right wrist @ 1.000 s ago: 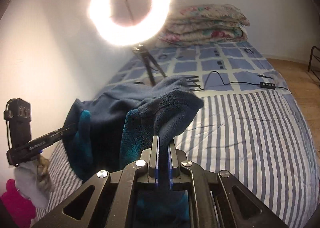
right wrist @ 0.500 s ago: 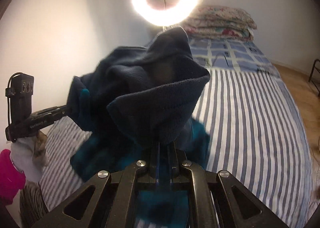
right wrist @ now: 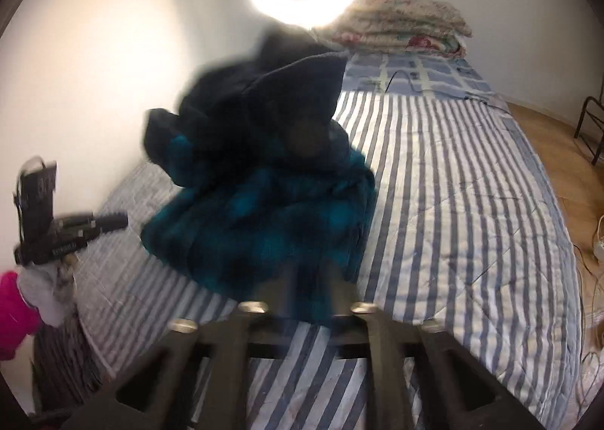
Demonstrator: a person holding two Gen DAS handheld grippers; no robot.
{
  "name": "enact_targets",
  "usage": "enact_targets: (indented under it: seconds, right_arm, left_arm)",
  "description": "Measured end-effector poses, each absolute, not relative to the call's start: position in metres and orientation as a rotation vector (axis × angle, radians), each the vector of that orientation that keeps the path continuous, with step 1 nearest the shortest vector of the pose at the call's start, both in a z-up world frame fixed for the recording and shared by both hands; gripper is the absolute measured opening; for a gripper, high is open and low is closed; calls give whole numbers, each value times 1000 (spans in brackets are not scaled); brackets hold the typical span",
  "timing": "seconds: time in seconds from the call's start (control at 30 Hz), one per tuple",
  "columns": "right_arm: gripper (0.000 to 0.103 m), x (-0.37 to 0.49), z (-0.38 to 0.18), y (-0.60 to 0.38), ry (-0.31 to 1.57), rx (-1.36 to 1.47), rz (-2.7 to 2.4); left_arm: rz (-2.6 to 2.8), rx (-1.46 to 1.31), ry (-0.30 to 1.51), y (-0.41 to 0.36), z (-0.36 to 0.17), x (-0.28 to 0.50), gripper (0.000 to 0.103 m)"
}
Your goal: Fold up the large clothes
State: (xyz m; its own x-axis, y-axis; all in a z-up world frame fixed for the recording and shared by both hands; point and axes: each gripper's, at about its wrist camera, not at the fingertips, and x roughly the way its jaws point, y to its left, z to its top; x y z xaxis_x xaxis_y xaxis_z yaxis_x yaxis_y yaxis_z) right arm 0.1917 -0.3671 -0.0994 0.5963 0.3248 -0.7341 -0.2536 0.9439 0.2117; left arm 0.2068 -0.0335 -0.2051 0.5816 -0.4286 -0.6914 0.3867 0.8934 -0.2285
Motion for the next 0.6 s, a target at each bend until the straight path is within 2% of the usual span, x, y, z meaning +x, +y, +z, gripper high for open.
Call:
enact_targets:
  seconds: [0.03, 0.1, 0.17, 0.27, 0.43, 0.47, 0.5, 0.6]
  right_arm:
    - [43, 194, -93, -370, 852, 104, 335]
    - [43, 207, -82, -373, 829, 155, 332]
    - [43, 221, -76, -370, 816, 189, 342]
    - [43, 245, -78, -362, 830, 190, 350]
    - [52, 290, -89, -369, 868, 253, 353]
    - [52, 296, -91, -373, 870, 267, 355]
    - [53, 308, -92, -377, 875, 286, 354]
    - [62, 342, -98, -391, 887, 345, 356]
  left_arm:
    - [-471, -87, 824, -28, -202, 210, 19]
    - [-457, -166, 815, -16, -194, 222, 37]
    - [-449, -247, 805, -6, -185, 235, 40]
    - [-449, -354, 823, 5, -176, 266, 53]
    - [-432, -457, 854, 17, -166, 332, 54]
    - [-427, -468, 856, 19, -166, 348, 56]
    - [-427, -482, 862, 20, -166, 365, 62]
    - [-444, -577, 884, 27, -174, 414, 68]
